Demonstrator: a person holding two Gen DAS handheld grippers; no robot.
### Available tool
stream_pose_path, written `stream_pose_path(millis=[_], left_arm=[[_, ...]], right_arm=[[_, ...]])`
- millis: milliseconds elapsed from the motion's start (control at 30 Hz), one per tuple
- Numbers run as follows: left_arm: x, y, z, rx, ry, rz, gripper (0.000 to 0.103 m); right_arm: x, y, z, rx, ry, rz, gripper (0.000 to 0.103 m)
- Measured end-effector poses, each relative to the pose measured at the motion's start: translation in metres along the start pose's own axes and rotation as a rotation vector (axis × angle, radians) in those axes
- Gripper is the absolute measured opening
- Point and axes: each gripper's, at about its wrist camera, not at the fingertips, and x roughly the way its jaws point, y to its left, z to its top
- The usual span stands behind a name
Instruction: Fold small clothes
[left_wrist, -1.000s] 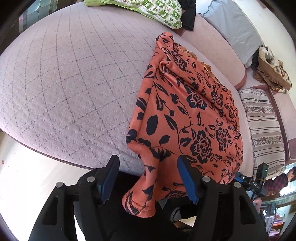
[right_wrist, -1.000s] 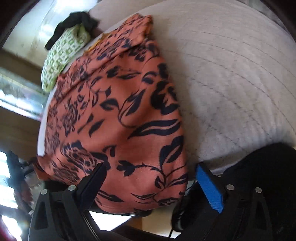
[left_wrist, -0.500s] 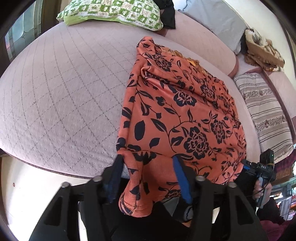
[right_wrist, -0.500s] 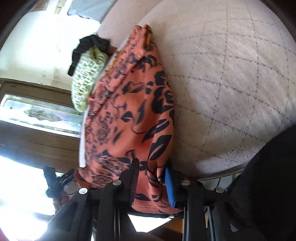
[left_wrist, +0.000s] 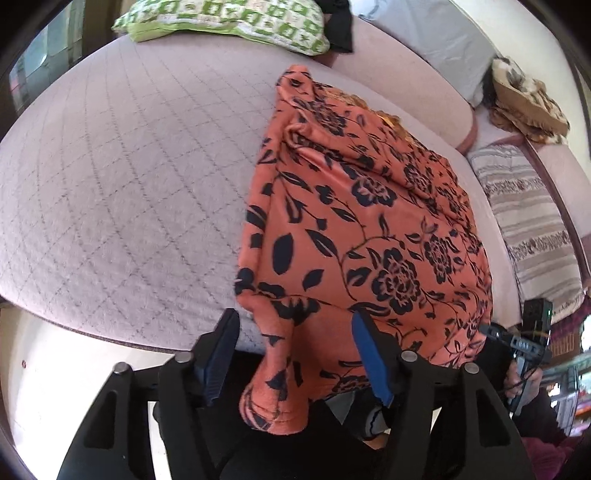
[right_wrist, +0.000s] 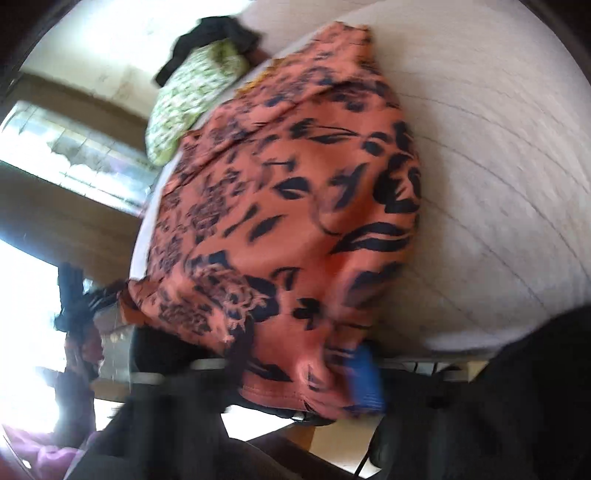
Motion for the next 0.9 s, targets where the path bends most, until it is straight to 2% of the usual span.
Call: stream_pose_path(millis=[33,67,133,200,267,400,500,600,700,767,800,833,867,900], left_arm=[[0.002,-0.004,-0.002,0.024,0.009,-0.001,0.040],[0.006,-0.008,-0.004,0.047,0.032,0.018,0.035],[0.018,-0.008,-0.007,0.058,0.094,0.051,0.017],[0.027,-0.005,-0.009,0.042,0.126,0.039,0.009],[0.026,-0.006,-0.007,0.032,0.111,0.022,0.008],[0.012,-0.010,0.017,0.006,0.046,-0.075,0.008],[0.001,-0.013,0.058,0.020,0.007,-0.107,0.008],[0.001,-0.016,0.121,0.020,-0.033,-0.126,0.008],[0.022,-0.011,0.203,-0.020,-0.073,-0.094,0.008],[0.049,-0.002,0.260,-0.070,-0.113,-0.058,0.014],[0.061,0.003,0.277,-0.089,-0.116,-0.022,0.034],[0.076,0.012,0.291,-0.140,-0.112,0.044,0.056],[0.090,0.023,0.298,-0.206,-0.114,0.100,0.059],[0.102,0.031,0.297,-0.247,-0.114,0.123,0.059]], right_arm=[[-0.002,0.002,0.001,-0.007,-0.010,0.007,0.013],[-0.004,0.005,0.002,-0.015,-0.022,0.012,0.013],[-0.008,0.012,0.005,-0.028,-0.042,0.021,0.012],[-0.015,0.020,0.012,-0.040,-0.070,0.039,0.011],[-0.022,0.028,0.019,-0.042,-0.099,0.059,0.011],[-0.039,0.039,0.046,-0.034,-0.163,0.108,0.011],[-0.048,0.044,0.083,-0.006,-0.226,0.132,0.011],[-0.053,0.039,0.150,0.045,-0.315,0.112,0.011],[-0.045,0.022,0.226,0.130,-0.425,0.056,0.011],[-0.027,-0.001,0.273,0.220,-0.463,0.000,0.012],[-0.014,-0.014,0.292,0.271,-0.454,-0.025,0.013],[-0.003,-0.024,0.303,0.313,-0.435,-0.053,0.016],[0.011,-0.035,0.311,0.371,-0.401,-0.095,0.018],[0.021,-0.045,0.312,0.414,-0.376,-0.102,0.020]])
